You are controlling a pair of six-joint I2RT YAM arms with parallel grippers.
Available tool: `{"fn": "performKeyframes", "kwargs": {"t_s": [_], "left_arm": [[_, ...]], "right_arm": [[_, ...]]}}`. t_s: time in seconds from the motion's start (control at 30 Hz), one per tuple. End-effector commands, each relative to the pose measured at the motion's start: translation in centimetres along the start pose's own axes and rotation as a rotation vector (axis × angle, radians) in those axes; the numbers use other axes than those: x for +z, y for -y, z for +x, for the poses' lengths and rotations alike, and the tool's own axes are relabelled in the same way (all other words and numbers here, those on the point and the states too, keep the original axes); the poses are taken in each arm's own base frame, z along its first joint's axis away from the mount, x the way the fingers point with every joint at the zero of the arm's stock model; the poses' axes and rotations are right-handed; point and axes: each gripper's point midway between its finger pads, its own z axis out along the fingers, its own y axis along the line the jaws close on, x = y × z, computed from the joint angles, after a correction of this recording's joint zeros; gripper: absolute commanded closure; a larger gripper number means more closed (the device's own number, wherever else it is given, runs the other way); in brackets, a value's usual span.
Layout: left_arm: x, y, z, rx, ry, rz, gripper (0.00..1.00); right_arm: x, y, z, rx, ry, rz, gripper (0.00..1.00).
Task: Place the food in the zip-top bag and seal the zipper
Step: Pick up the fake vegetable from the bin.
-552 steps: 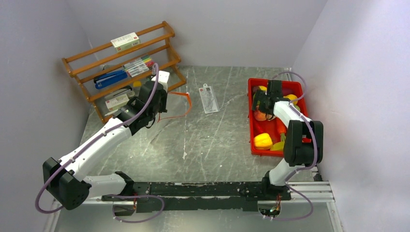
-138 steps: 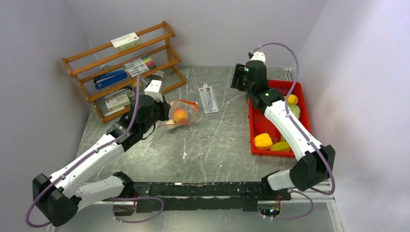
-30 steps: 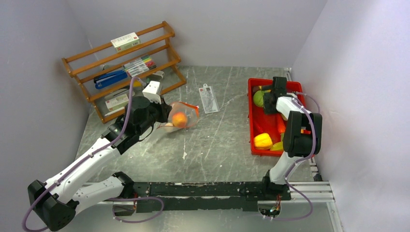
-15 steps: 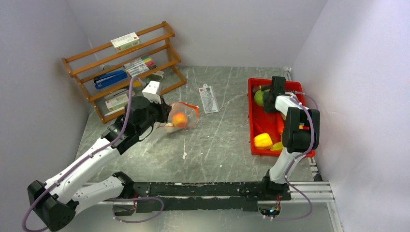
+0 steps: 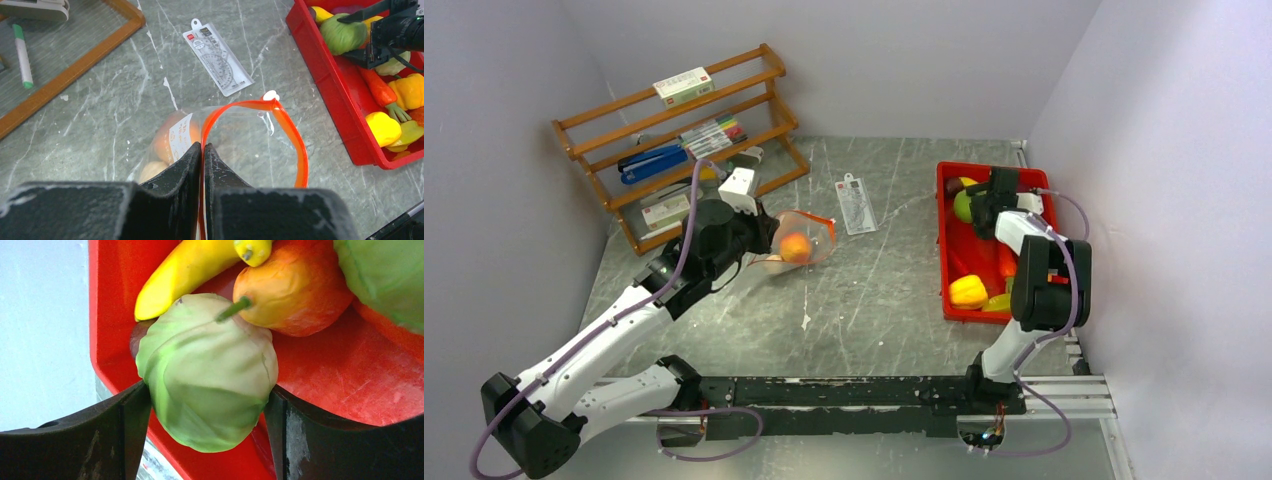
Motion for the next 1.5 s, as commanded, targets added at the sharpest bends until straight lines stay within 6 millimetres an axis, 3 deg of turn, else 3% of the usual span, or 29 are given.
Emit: {"fn": "performKeyframes", "kwargs": {"t_s": [0.0, 0.27, 0.57, 0.73, 1.07, 1.47], "left_arm": [[-0.1, 0.2, -0.4, -0.013, 0.017, 0.012, 0.93], [0.2, 0.2, -0.3, -0.01, 0.008, 0.008, 0.93], [0.4, 0.2, -0.2, -0.01, 0.001, 0.006, 0.93], [0.5, 0.0, 0.0, -0.01, 0.001, -0.001, 0.93], [1.1, 0.3, 0.2, -0.007, -0.017, 0.006, 0.93], [1.6, 1.8, -1.5, -0.064, 0.003, 0.048, 0.93]], "right_arm": [[-1.0, -0.2, -1.5, -0.076, 0.049, -0.026, 0.26], [-2.6, -0.3, -1.4, -0.166, 0.032, -0.06, 0.27], [-6.3, -2.0, -3.1, -0.345, 0.082, -0.152, 0.28], [-8.7, -3.4, -2.6, -0.441, 0.048, -0.253, 0.29], [-14.9, -5.4, -0.3, -0.563, -0.018, -0.466, 0.31], [-23.6, -9.8, 7.6, -0.696, -0.159, -0.757, 0.32]]}}
